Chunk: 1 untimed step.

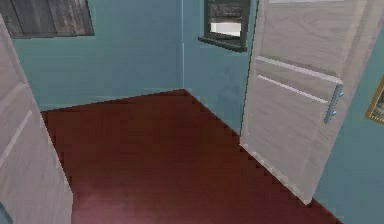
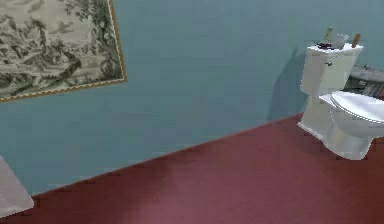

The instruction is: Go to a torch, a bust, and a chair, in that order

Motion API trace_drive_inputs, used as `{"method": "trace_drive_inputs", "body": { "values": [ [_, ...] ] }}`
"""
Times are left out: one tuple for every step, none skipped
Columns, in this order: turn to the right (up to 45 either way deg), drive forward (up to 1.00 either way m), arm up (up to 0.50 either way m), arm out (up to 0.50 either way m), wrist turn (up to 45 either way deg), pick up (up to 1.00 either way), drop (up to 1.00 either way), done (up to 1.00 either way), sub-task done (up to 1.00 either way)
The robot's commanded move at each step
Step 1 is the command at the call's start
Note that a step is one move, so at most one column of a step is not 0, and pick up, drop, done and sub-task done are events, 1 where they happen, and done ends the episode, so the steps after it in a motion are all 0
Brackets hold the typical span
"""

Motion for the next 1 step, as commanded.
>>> {"method": "trace_drive_inputs", "body": {
  "values": [
    [-6.0, 0.00, 0.00, 0.00, 0.0, 0.00, 0.00, 0.00, 0.00]
  ]
}}
